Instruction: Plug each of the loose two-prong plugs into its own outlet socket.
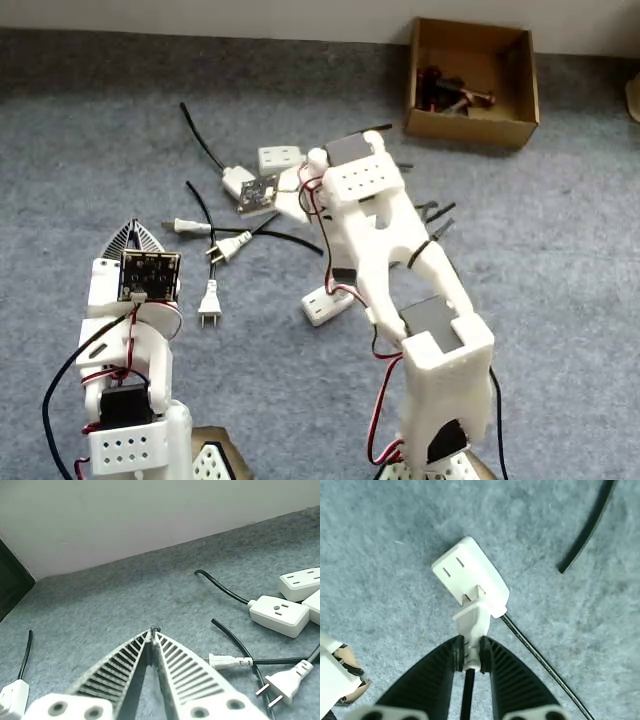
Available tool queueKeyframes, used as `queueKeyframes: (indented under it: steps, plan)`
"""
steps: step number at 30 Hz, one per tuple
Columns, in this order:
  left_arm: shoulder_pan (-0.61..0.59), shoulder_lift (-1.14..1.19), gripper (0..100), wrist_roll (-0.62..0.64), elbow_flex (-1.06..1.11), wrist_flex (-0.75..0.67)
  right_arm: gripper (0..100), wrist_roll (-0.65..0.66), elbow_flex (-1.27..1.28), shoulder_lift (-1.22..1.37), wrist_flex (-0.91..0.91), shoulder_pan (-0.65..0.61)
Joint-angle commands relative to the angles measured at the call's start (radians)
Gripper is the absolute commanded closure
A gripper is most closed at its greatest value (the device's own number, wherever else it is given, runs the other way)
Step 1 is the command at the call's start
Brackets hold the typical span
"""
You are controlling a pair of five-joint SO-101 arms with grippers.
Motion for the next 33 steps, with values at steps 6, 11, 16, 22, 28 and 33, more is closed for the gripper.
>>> queueKeyframes:
  steps: [6, 11, 16, 22, 28, 33]
  plan:
    - [-0.004, -0.002, 99, 0.011, 0.019, -0.002, 99.3, -0.049, -0.035, -0.051, 0.013, -0.077]
    - [-0.004, -0.002, 99, 0.011, 0.019, -0.002, 99.3, -0.084, -0.033, -0.050, 0.013, -0.114]
    - [-0.004, -0.002, 99, 0.011, 0.019, -0.002, 99.3, -0.098, -0.033, -0.050, 0.013, -0.134]
    - [-0.004, -0.002, 99, 0.011, 0.019, -0.002, 99.3, -0.132, -0.033, -0.050, 0.013, -0.145]
    - [-0.005, -0.002, 99, 0.011, 0.019, -0.002, 99.3, -0.184, -0.033, -0.047, 0.005, -0.145]
    - [-0.005, -0.002, 99, 0.011, 0.019, -0.002, 99.3, -0.224, -0.033, 0.010, 0.005, -0.166]
